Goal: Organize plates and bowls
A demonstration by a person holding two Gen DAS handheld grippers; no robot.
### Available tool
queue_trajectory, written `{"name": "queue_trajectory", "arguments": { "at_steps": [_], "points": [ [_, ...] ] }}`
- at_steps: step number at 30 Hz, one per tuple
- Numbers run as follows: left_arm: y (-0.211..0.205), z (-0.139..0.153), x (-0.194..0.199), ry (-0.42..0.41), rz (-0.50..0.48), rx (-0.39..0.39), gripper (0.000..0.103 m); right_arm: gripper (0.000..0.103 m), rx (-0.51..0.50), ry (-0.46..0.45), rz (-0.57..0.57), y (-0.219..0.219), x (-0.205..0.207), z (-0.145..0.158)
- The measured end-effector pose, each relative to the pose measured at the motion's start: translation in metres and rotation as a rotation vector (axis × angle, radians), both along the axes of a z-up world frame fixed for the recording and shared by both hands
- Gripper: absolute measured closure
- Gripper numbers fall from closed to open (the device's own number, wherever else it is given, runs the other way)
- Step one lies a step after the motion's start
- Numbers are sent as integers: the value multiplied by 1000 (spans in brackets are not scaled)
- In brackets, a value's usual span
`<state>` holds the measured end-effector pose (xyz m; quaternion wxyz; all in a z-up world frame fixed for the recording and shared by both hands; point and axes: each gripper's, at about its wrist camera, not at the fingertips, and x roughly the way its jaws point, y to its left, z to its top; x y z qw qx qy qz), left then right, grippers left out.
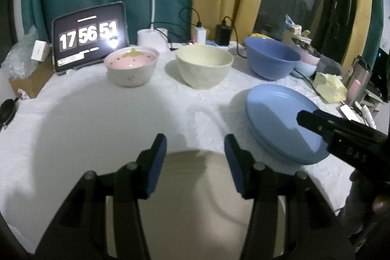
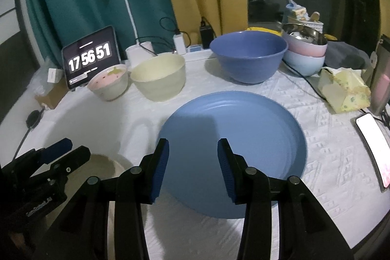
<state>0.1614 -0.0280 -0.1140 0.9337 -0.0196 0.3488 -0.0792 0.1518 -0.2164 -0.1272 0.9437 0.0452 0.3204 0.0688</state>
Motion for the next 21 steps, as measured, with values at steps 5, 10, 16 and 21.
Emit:
{"name": "queue_trajectory", "arguments": {
  "at_steps": [5, 10, 16, 21],
  "points": [
    [11, -2, -7, 3, 18, -3, 51, 59, 17, 13, 30, 6, -3, -2],
    [22, -9, -20, 9, 34, -15, 39, 59, 19, 29, 50, 13, -9, -4],
    [39, -13, -34, 24, 72, -20, 38, 59, 9, 46, 81, 23, -18, -8],
    [51, -16, -47, 25, 91, -15, 38, 59, -7, 68, 99, 32, -28, -15]
  ]
}}
